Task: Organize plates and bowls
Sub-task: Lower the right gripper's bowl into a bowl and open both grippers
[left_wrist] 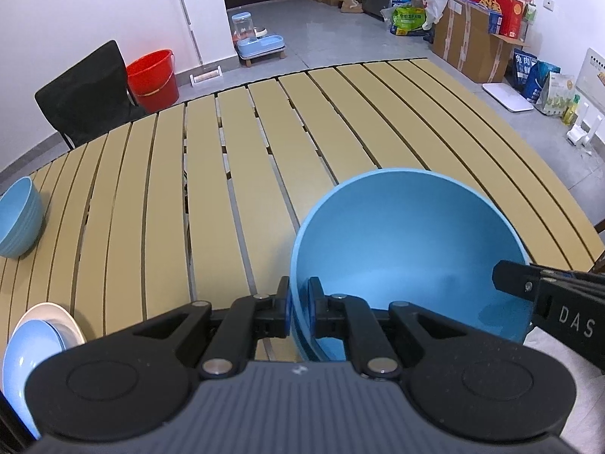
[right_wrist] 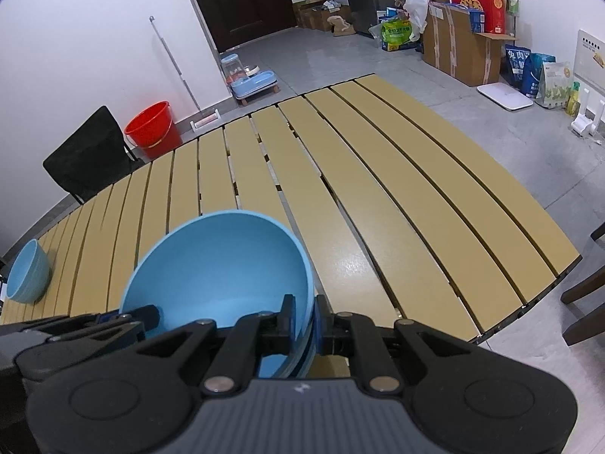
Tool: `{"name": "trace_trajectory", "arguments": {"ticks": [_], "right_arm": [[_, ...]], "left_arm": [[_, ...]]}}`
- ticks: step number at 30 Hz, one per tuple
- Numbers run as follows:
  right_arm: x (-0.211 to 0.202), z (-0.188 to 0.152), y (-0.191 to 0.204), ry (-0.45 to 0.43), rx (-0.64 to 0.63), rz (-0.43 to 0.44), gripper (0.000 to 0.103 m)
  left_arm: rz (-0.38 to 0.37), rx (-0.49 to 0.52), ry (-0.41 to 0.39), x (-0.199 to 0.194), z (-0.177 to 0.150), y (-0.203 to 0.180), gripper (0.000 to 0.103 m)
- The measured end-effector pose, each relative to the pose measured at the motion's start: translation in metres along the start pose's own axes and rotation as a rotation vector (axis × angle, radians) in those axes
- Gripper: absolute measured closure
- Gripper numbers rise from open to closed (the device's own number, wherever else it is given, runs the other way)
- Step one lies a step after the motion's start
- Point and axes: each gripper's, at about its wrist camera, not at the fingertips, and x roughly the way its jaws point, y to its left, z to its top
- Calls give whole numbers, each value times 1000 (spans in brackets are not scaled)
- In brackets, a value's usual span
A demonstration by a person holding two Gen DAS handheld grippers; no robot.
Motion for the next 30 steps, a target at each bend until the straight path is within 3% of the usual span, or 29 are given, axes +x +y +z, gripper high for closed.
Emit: {"name": "trace_trajectory", "arguments": {"ticks": [16, 25, 30], "right_arm": [[5, -8, 13, -15, -52, -32, 94], [3, -11, 10, -20, -43, -8, 89], [-4, -12, 8, -40, -32, 13, 86]], "left_arm": [[19, 34, -32, 6, -13, -7, 93], [-33, -23, -32, 4, -12, 5, 90], [-64, -48, -61, -4, -11, 14, 65]]}}
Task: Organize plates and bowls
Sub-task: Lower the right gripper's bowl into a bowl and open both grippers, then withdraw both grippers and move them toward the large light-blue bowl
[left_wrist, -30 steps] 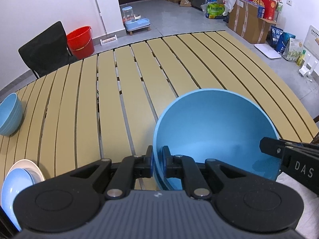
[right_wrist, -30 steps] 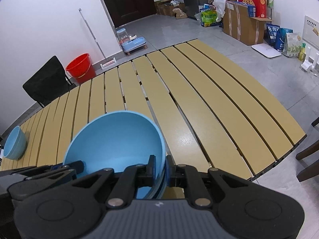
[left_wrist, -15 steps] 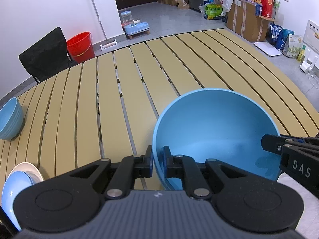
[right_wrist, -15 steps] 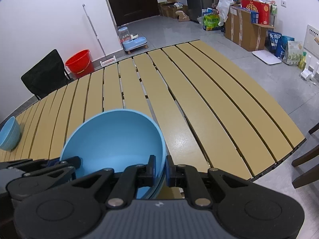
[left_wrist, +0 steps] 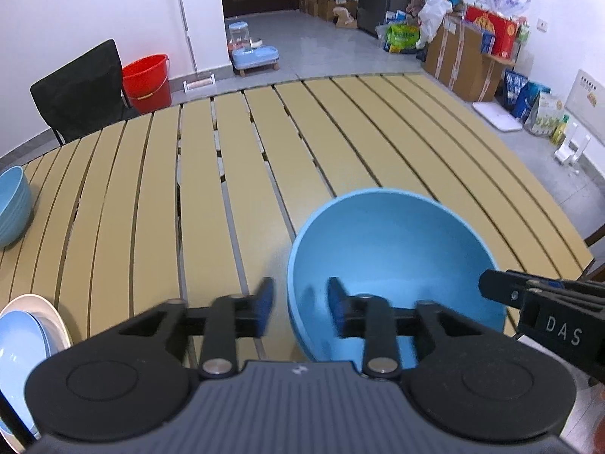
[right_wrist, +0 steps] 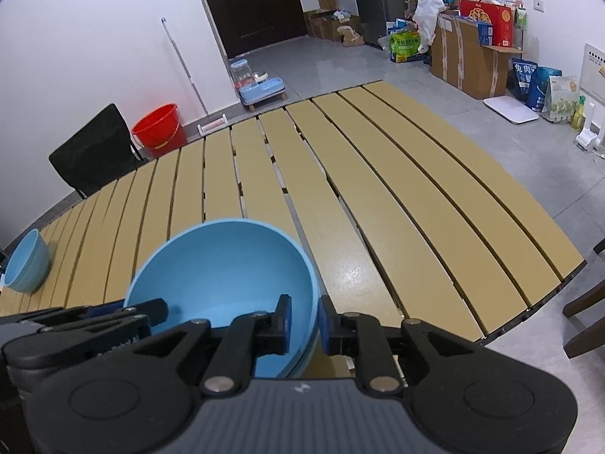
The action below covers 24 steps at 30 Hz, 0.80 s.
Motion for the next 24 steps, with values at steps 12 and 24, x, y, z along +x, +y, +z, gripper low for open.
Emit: {"name": "trace_trajectory", "arguments": {"ticks": [12, 24], "right_arm": [[-44, -17, -4, -101, -23, 65, 31], [-95, -62, 28, -249, -131, 117, 0]], "left_arm": [[-16, -87, -111, -50, -15, 32, 13], [75, -144, -218, -100, -69, 76, 0]]}}
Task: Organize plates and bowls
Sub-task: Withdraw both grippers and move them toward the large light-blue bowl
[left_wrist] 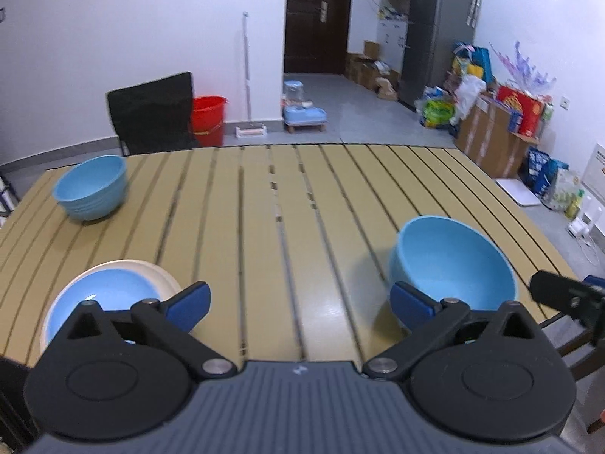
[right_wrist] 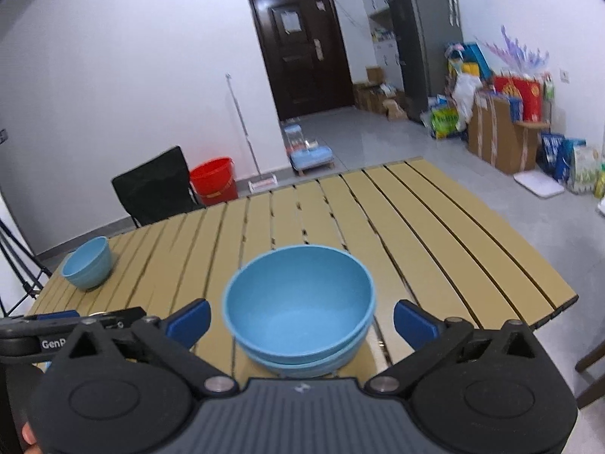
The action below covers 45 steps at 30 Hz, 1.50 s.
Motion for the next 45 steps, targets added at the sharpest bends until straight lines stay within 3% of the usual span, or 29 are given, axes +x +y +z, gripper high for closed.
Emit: {"name": "trace_trajectory", "arguments": {"ticks": [10, 23, 33, 45], "right_arm": [[-29, -22, 44, -74, -99, 40, 0], [-31, -23, 101, -58, -199, 68, 0], [-4, -18, 135, -20, -205, 95, 0], [56, -2, 197, 26, -248, 155, 0]], "left_arm": [[18, -44, -77, -44, -24, 50, 0], [49, -141, -117, -70, -30, 111, 0], [106, -196, -103, -66, -22, 173, 0], [177, -220, -74, -47, -9, 241, 0]]}}
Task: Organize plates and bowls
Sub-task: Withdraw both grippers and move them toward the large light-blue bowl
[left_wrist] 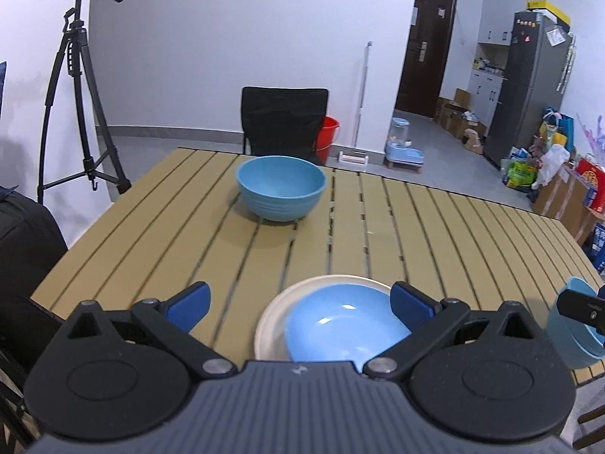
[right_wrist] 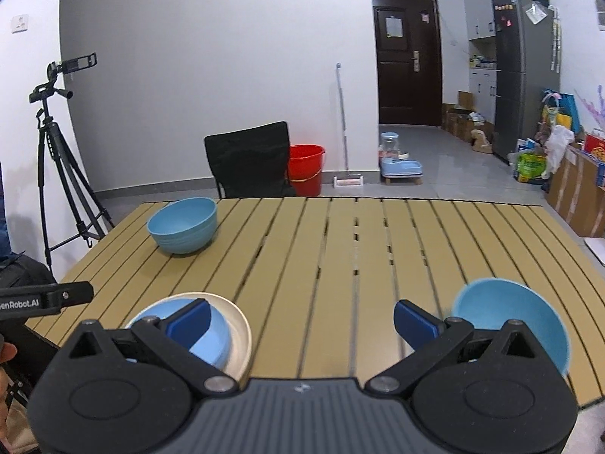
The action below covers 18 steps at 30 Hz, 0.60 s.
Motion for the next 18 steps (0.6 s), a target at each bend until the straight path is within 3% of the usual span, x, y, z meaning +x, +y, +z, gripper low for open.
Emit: {"name": "trace_trajectory", "arguments": {"ticks": [18], "right_arm": [[96, 58, 37, 100, -40, 68, 0]], "left_arm": [[39, -24, 64, 68, 53, 51, 0]]}}
